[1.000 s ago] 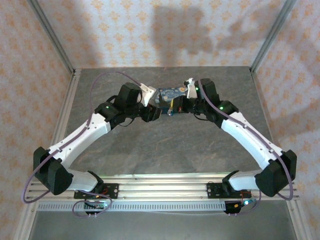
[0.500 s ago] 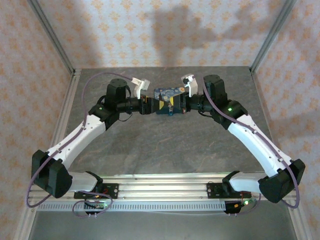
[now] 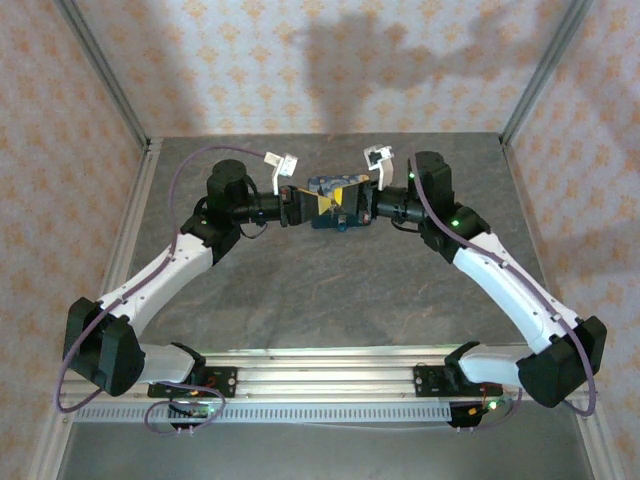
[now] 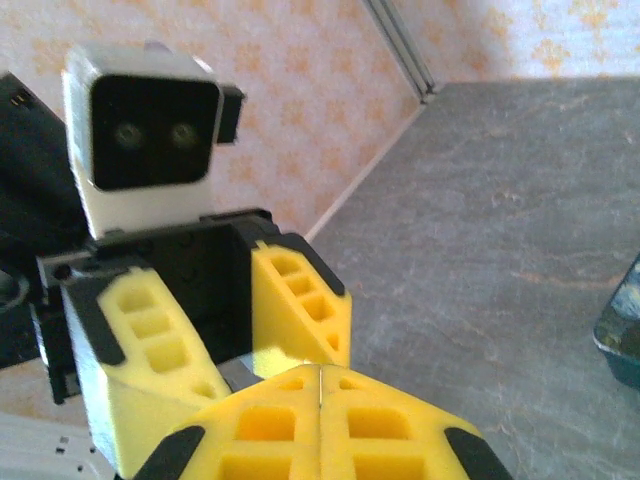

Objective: Unlock a padlock with a key

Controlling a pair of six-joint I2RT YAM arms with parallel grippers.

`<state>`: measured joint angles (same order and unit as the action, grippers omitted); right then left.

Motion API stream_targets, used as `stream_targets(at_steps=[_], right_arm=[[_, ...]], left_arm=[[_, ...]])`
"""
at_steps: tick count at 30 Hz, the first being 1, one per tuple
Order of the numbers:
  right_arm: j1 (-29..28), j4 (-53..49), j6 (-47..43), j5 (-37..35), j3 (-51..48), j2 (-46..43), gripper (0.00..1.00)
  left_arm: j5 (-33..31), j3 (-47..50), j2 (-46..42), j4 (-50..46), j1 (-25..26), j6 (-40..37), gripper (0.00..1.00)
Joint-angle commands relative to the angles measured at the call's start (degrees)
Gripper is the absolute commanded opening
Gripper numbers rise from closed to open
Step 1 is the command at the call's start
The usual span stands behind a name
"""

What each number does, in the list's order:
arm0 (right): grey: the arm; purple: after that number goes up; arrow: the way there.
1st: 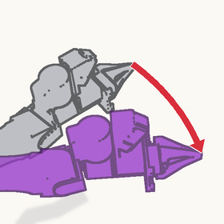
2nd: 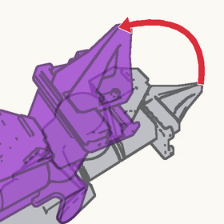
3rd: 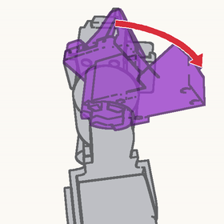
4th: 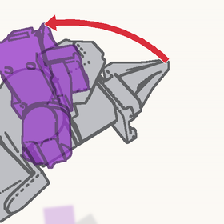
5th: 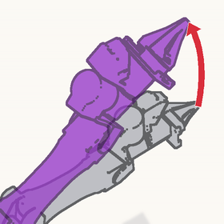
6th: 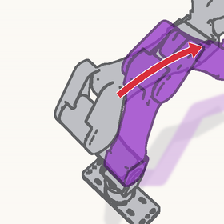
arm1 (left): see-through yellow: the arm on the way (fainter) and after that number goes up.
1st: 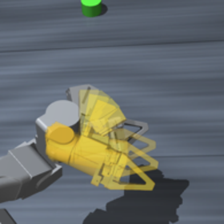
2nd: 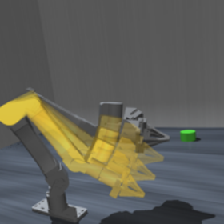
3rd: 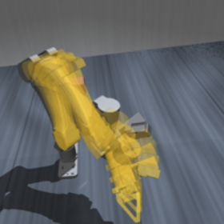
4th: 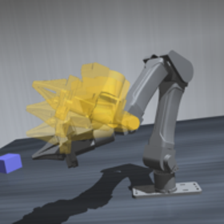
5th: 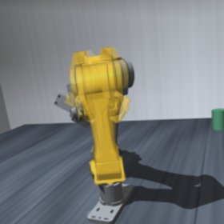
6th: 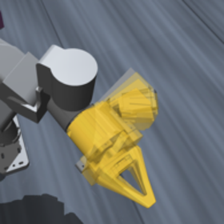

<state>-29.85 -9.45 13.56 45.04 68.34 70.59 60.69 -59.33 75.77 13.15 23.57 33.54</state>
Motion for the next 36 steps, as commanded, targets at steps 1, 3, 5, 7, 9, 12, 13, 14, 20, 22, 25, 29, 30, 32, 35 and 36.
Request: stream_targets(at_steps=[1, 3, 5, 7, 9, 12, 13, 14, 20, 22, 25, 29, 30, 32, 35, 36], right_arm=[[0.55, 6.08, 2.89, 1.11, -1.51, -1.8, 0.0], [0.58, 7.38, 3.8, 1.3, -2.1, -1.99, 0.0], [0.58, 8.18, 4.41, 1.21, -2.62, -2.19, 0.0], [0.64, 8.64, 4.74, 1.16, -3.03, -2.25, 0.0], [0.6, 8.84, 4.9, 1.19, -3.38, -2.38, 0.0], [0.58, 9.59, 5.49, 1.19, -3.81, -2.37, 0.0], [0.63, 9.84, 5.61, 1.25, -3.98, -2.38, 0.0], [0.6, 10.27, 5.82, 1.2, -4.16, -2.25, 0.0], [0.58, 12.4, 6.95, 1.38, -4.77, -2.11, 0.0], [0.58, 13.06, 7.37, 1.5, -5.08, -2.08, 0.0], [0.58, 13.54, 7.77, 1.67, -5.49, -2.12, 0.0], [0.59, 13.88, 8.05, 1.81, -5.84, -2.03, 0.0], [0.58, 14.21, 8.19, 1.77, -5.92, -1.96, 0.0], [0.58, 14.67, 8.58, 1.72, -6.11, -1.9, 0.0], [0.58, 15.22, 8.87, 1.9, -6.28, -1.69, 0.0], [0.58, 15.37, 9.04, 1.99, -6.37, -1.66, 0.0]], left_arm=[[0.56, 0.86, -1.76, 2.65, -0.28, 0.61, 0.4], [0.36, 1.38, -1.59, 3.75, -0.29, 1.44, 0.4], [0.65, 1.85, -1.24, 6.49, -0.32, 3.46, 0.4], [0.97, 2.16, -0.98, 8.46, -0.28, 5.0, 0.4], [1.31, 2.27, -1.14, 9.35, -0.28, 5.61, 0.4], [1.62, 2.06, -1.58, 9.5, -0.35, 5.66, 0.41], [1.87, 1.9, -1.59, 9.16, -0.28, 5.58, 0.41], [1.97, 1.68, -1.47, 8.64, -0.21, 5.42, 0.4], [1.76, 1.23, -0.81, 7.16, 0.12, 4.69, 0.38], [1.72, 1.23, -0.71, 7.4, 0.22, 4.77, 0.37], [1.76, 0.8, -0.62, 7.38, 0.33, 4.78, 0.35], [1.85, 0.19, -0.4, 6.79, 0.44, 4.41, 0.34], [1.89, -0.16, -0.36, 5.93, 0.58, 3.75, 0.32], [1.73, -0.99, -0.36, 2.92, 1.09, 1.61, 0.31], [1.63, -1.48, -0.15, 1.92, 1.65, 0.82, 0.31], [1.63, -1.64, -0.14, 1.97, 1.67, 0.83, 0.3]])
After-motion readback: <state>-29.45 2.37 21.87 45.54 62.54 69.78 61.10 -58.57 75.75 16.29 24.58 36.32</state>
